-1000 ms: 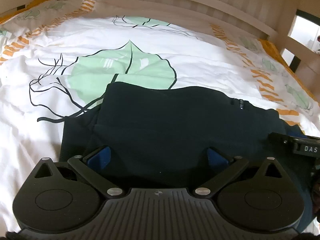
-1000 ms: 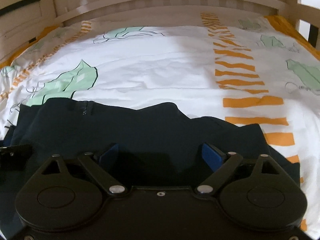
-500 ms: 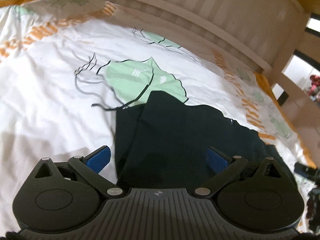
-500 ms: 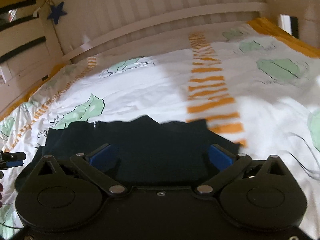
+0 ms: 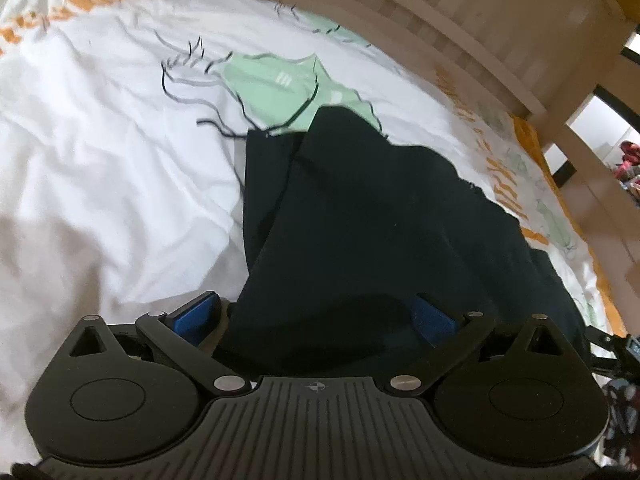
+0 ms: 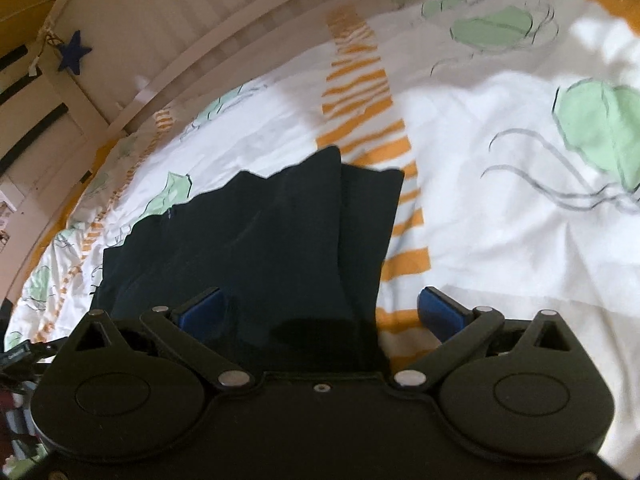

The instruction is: Fold large clothes

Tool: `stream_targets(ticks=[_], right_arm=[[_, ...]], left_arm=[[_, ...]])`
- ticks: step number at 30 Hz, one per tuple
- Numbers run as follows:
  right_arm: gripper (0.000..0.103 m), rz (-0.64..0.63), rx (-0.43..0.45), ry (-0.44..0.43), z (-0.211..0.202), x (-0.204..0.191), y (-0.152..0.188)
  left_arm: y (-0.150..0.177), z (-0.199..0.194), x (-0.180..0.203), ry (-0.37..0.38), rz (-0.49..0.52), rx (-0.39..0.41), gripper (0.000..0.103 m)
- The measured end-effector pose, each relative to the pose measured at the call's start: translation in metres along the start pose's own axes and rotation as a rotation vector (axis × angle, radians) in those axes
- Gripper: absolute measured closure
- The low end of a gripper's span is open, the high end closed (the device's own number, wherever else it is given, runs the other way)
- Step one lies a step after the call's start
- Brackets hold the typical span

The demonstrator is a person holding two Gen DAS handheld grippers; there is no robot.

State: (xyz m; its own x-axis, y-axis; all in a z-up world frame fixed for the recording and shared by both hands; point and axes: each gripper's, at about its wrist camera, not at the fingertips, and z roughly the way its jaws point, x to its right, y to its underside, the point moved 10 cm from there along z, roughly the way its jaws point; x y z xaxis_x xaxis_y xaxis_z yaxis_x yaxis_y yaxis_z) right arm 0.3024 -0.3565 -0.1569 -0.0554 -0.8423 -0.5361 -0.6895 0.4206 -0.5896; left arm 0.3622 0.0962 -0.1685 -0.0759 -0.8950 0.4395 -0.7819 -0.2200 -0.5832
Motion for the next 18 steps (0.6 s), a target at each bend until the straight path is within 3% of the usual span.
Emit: stream_targets(ticks=[6, 11, 18], right_arm=[[0.000, 0.022, -0.008, -0.096, 0.012, -0.005, 0.002], [0.000, -0.050, -0.003, -0.125, 0.022, -0.013, 0.003], [0.000, -0.052, 0.008, -0.177, 0.031, -0.016, -0.004]], left_arm=[[-0.008, 0.019, 0.004, 0.036, -0.009, -0.004, 0.000], [-0.018, 0.033, 0.012, 0.071, 0.002, -0.007, 0.000], [-0.029, 0.045, 0.019, 0.113, 0.005, -0.002, 0.000]])
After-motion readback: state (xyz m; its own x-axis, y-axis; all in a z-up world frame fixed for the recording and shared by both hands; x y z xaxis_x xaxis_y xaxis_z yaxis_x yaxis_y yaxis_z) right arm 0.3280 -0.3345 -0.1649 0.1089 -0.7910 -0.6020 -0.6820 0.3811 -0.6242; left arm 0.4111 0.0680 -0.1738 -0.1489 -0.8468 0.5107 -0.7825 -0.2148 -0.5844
